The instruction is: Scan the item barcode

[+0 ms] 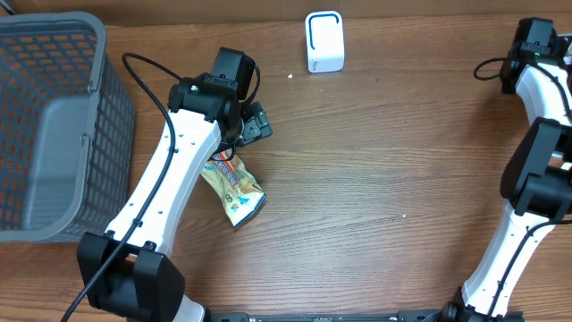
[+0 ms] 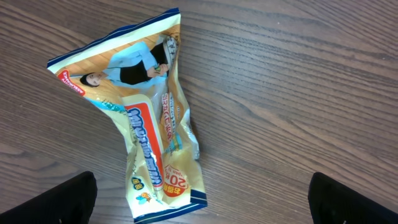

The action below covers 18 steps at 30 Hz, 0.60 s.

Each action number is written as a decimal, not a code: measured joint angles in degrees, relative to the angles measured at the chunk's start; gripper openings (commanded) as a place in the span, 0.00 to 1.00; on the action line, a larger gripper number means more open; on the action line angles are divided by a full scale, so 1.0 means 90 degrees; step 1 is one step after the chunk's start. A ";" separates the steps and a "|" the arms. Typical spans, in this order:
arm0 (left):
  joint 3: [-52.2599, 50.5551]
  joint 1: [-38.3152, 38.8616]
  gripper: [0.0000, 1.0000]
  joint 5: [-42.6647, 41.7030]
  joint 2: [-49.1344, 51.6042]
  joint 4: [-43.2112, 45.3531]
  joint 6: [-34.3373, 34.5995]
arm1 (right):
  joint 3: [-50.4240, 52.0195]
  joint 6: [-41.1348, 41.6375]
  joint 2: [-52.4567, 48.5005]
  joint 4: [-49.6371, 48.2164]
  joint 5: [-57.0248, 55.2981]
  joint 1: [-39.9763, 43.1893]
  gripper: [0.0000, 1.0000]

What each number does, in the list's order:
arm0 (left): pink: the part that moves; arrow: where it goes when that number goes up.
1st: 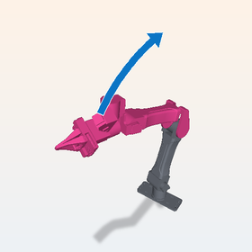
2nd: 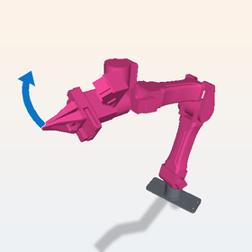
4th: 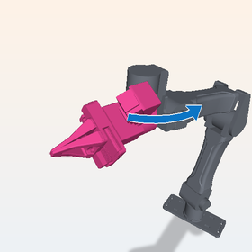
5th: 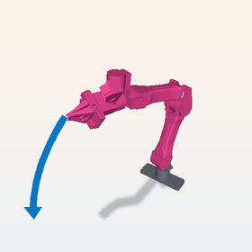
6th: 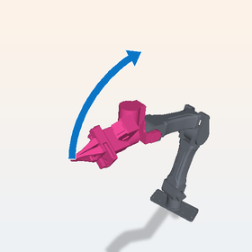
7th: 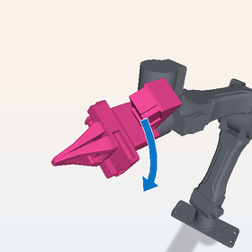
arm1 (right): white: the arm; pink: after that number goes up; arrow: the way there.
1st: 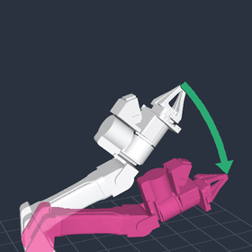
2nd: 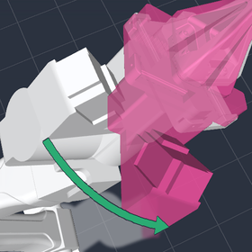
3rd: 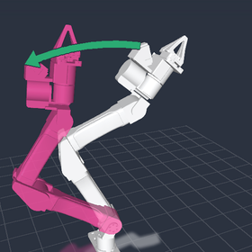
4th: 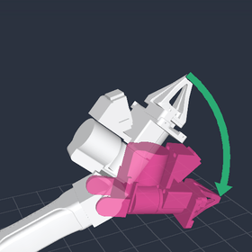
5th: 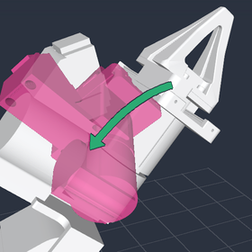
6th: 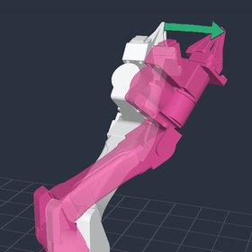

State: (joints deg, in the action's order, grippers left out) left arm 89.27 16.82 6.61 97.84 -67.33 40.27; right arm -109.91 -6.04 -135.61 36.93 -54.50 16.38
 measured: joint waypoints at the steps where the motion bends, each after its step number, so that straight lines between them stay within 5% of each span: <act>1: 0.0000 0.0000 1.00 -0.0019 0.0000 0.0007 0.0000 | 0.0000 0.0019 0.0000 0.0002 0.0029 -0.0027 1.00; 9: 0.0000 0.0000 1.00 -0.0044 0.0000 -0.0019 0.0000 | -0.0002 0.0260 0.0044 0.0012 0.0367 -0.0226 1.00; 18: 0.0000 0.0000 1.00 -0.0046 0.0000 0.0002 0.0000 | -0.0015 0.0622 0.1401 0.0095 0.3296 -0.0228 1.00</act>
State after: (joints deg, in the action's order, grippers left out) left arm 89.27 16.82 6.20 97.84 -67.31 40.27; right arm -110.04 -0.45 -123.00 37.78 -24.84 14.33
